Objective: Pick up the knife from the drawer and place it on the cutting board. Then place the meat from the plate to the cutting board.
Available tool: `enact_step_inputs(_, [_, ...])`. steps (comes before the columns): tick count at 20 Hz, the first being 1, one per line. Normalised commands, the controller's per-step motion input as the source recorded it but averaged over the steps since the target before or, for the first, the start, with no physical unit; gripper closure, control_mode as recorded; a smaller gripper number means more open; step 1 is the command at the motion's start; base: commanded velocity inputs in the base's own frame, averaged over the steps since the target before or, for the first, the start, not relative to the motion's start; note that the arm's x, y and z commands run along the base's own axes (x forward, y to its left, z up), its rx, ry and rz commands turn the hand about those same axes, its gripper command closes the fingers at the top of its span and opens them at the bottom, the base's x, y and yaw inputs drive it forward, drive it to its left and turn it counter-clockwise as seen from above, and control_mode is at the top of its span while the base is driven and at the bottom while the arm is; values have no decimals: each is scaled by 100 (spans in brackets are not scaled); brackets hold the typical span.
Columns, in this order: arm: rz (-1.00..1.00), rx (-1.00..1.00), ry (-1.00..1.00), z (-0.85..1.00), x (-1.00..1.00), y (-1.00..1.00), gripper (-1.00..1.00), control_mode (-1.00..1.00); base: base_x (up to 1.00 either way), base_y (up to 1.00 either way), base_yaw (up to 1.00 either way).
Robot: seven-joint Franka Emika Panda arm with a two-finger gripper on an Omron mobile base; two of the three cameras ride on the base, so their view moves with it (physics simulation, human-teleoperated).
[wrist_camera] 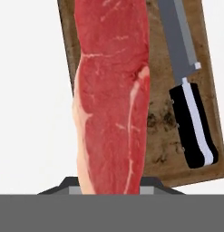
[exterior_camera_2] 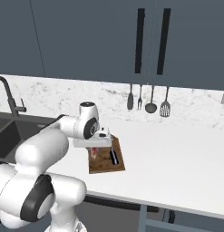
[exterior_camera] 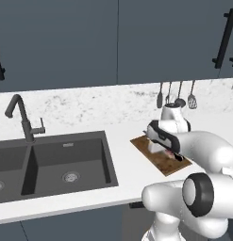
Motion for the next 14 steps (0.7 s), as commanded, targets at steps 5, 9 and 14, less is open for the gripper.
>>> enact_step_inputs(5, [0, 0, 0, -40, 20, 0, 100, -100, 0, 0, 0])
enact_step_inputs(9, [0, 0, 2, -36, 17, 0, 100, -100, 0, 0, 0])
enact_step_inputs(14, [0, 0, 0, -25, 9, 0, 100, -100, 0, 0, 0])
